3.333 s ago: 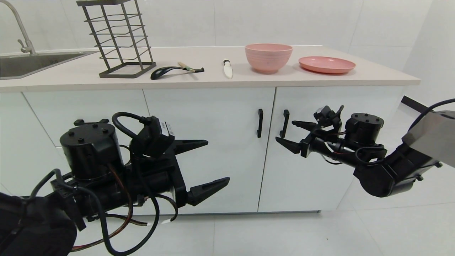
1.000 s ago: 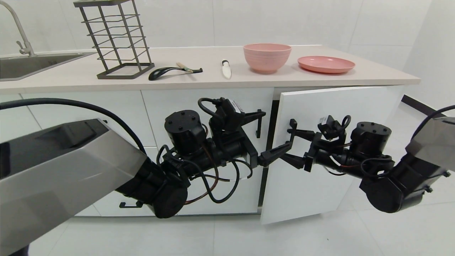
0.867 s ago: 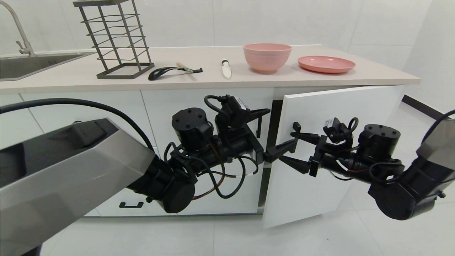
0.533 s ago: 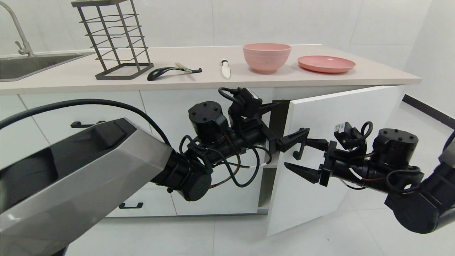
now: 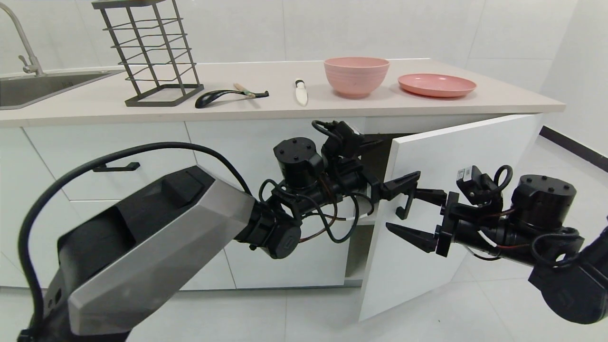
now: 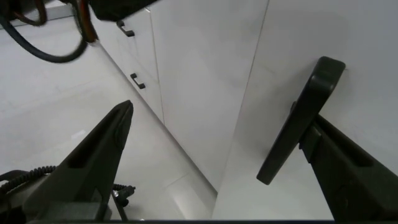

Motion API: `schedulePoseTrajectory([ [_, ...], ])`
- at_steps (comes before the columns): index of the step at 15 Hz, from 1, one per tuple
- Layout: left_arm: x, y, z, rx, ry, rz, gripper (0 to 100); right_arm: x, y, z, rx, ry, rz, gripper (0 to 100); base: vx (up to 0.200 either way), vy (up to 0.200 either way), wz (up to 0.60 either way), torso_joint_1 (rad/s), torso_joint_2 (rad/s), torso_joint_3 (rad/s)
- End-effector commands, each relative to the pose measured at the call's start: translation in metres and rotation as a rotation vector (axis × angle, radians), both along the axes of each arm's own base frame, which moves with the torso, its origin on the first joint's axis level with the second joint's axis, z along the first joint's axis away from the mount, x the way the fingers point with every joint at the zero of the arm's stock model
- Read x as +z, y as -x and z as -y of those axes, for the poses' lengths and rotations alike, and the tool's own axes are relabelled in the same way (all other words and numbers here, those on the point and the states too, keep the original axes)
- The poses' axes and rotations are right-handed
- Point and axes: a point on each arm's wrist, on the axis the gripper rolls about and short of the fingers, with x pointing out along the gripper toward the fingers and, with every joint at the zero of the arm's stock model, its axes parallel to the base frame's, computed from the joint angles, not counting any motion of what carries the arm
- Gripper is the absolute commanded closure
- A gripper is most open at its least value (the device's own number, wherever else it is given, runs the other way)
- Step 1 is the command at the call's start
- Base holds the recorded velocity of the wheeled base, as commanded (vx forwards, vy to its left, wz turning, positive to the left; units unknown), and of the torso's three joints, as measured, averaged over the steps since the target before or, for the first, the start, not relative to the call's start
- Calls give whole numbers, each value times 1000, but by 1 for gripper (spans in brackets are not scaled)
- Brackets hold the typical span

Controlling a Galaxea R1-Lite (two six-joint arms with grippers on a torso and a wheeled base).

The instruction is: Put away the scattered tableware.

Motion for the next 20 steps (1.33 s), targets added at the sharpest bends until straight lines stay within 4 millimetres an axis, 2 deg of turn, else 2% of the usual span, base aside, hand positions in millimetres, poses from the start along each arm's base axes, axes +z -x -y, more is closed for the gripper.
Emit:
schedulePoseTrajectory([
  [1,-12,4,15,-34,1,-19,0,4,3,1,7,-4,15,0,0,0,0,0,0,0],
  [2,-13,12,24,-63,5,-30,0,3,2,2,3,-2,14,0,0,0,0,0,0,0],
  [5,-11,19,30,-85,11,-25,0,-1,0,3,-9,5,7,0,0,0,0,0,0,0],
  [9,-7,19,30,-81,21,-16,0,-9,-8,25,-85,30,9,0,0,0,0,0,0,0],
  [15,-7,25,35,-106,18,-15,0,-18,-3,49,-163,55,-25,0,0,0,0,0,0,0],
  [18,-7,29,38,-117,19,-14,0,-15,14,54,-175,55,-23,0,0,0,0,0,0,0],
  [20,-7,35,43,-133,21,-12,0,11,58,57,-172,44,42,0,0,0,0,0,0,0],
])
